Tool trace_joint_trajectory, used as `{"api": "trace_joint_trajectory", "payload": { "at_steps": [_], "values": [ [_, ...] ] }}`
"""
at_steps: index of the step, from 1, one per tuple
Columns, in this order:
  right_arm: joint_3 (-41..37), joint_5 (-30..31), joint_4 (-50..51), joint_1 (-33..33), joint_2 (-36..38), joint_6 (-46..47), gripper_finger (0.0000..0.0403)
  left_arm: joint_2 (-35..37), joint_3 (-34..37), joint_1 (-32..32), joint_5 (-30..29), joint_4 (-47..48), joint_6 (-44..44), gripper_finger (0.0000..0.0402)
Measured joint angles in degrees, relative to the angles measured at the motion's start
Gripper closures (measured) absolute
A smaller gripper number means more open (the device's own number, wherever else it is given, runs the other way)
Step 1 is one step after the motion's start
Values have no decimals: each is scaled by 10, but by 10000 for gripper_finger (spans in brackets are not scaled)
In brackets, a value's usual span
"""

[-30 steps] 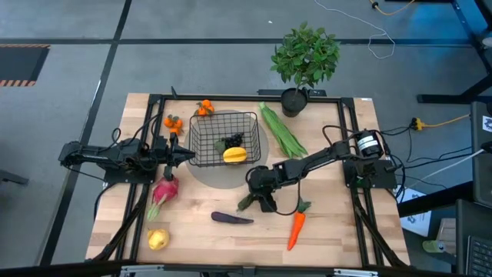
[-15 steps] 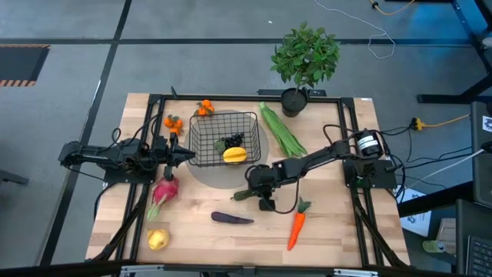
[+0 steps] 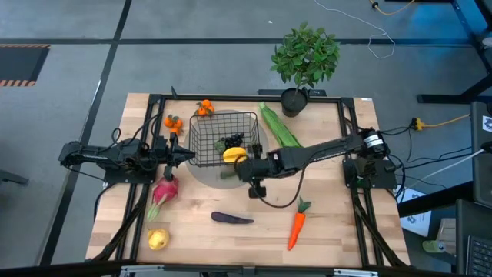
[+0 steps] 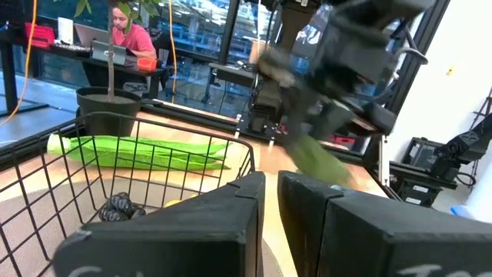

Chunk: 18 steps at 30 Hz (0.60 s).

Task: Build produce basket
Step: Put the green chili pepper into the black wire basket

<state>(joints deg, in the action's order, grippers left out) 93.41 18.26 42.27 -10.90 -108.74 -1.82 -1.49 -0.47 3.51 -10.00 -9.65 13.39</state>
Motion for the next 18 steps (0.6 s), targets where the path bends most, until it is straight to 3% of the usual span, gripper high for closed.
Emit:
{"api": "trace_joint_trajectory", "payload": {
  "at_steps": [5,8,12,18],
  "values": [
    [71,208,24,10,0,-78,363,0,0,0,0,0,0,372],
    [98,255,16,25,0,-108,360,0,0,0,0,0,0,372],
    [111,222,-5,56,0,-125,355,0,0,0,0,0,0,372],
    [93,48,-74,116,-2,-96,352,0,0,0,0,-1,0,372]
  ]
}}
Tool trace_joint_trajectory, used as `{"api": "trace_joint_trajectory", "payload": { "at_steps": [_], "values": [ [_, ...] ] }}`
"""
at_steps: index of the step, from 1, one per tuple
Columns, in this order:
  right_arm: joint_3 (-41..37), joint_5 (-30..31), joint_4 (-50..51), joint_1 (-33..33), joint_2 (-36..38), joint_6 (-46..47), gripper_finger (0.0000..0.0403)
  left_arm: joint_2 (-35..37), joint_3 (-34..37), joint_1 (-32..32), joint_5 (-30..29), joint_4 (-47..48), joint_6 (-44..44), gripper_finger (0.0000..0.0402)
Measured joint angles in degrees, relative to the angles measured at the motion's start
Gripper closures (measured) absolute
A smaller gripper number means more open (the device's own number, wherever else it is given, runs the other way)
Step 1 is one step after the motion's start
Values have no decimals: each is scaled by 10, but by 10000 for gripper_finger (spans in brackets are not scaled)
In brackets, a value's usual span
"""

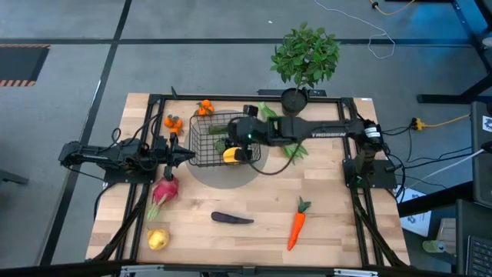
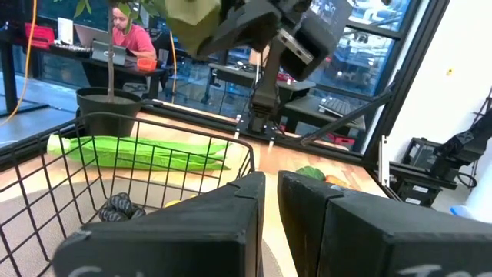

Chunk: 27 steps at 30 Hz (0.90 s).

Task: Build produce basket
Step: Put the green chili pepper into the black wire basket, then put the orange carrot into the black wire basket

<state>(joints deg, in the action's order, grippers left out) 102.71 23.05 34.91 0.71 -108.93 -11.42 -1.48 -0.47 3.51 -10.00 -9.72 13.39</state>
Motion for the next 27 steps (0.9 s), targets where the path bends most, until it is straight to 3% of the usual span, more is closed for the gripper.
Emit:
{"api": "trace_joint_trajectory", "payload": {
  "at_steps": [5,14,19,27],
  "values": [
    [-42,-104,-100,36,-2,34,326,0,0,0,0,0,0,372],
    [-83,-194,-183,47,-3,50,314,0,0,0,0,0,0,372],
    [-85,-206,-207,42,-3,59,292,0,0,0,0,0,0,372],
    [-85,-208,-222,42,-3,128,191,0,0,0,0,0,0,372]
  ]
}}
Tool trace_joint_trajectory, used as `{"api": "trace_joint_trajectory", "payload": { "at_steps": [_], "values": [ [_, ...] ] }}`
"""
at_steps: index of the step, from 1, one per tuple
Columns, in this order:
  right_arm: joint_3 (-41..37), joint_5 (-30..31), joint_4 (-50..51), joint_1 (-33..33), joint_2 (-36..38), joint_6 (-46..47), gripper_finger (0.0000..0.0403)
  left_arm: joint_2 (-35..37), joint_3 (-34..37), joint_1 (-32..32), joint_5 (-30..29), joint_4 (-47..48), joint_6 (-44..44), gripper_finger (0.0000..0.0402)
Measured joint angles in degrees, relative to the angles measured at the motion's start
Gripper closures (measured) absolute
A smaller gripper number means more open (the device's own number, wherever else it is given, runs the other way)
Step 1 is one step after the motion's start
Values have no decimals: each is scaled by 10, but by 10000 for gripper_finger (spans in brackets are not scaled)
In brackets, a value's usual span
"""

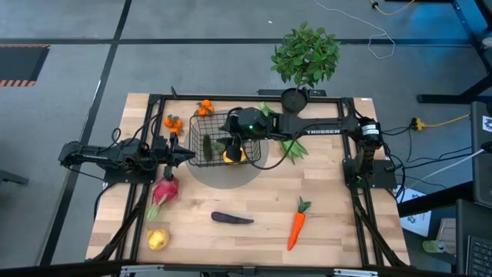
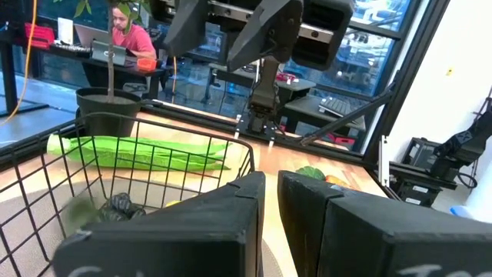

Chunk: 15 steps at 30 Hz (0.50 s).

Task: Build produce basket
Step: Put the orange carrot into the black wire basket

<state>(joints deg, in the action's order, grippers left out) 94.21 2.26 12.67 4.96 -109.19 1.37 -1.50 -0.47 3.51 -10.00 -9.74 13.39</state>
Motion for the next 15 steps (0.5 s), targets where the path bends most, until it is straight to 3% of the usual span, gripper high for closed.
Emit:
{"api": "trace_joint_trajectory", "payload": {
  "at_steps": [6,15],
  "values": [
    [0,0,-1,-3,0,1,148,0,0,0,0,0,0,372],
    [0,17,86,-3,0,72,157,0,0,0,0,0,0,372]
  ]
}}
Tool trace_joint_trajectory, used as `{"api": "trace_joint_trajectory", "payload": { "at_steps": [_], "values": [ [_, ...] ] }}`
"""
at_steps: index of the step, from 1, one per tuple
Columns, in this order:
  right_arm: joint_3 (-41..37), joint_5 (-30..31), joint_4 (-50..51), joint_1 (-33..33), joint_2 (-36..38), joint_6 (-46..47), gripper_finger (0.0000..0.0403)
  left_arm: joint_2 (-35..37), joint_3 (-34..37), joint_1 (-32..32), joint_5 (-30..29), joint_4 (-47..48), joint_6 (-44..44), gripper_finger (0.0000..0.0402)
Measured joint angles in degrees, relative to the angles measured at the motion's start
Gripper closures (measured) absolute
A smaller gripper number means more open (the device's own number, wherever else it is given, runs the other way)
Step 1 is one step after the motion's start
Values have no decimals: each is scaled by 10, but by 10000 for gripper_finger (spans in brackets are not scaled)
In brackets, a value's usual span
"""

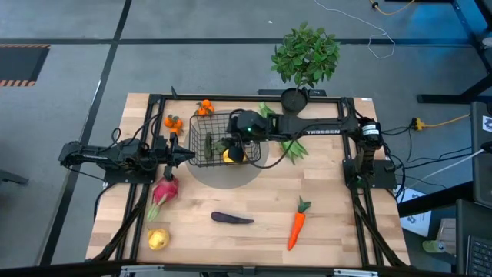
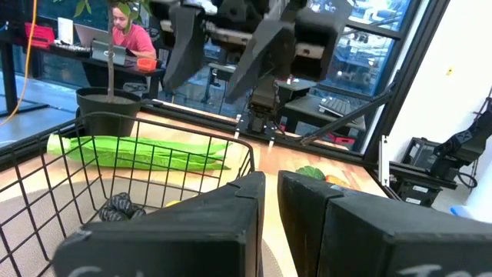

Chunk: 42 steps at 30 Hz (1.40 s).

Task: Build produce basket
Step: Put the orange carrot into the black wire basket

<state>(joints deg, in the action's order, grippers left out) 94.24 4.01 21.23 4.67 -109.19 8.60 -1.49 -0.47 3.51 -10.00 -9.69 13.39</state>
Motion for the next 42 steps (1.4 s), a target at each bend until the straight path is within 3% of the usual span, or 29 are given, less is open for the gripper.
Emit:
{"api": "trace_joint_trajectory", "payload": {
  "at_steps": [6,13,23,30,33,42],
  "values": [
    [1,35,94,0,8,-8,169,0,0,0,0,0,0,372],
    [36,81,294,-12,60,23,180,0,0,0,0,1,0,372],
    [36,85,554,-66,100,147,181,0,0,0,0,2,0,372],
    [-20,83,651,-100,101,171,181,0,0,0,0,1,0,372],
    [-69,44,649,-115,100,185,181,0,0,0,0,1,0,372],
    [-258,-186,569,-191,100,346,181,0,0,0,0,1,0,372]
  ]
}}
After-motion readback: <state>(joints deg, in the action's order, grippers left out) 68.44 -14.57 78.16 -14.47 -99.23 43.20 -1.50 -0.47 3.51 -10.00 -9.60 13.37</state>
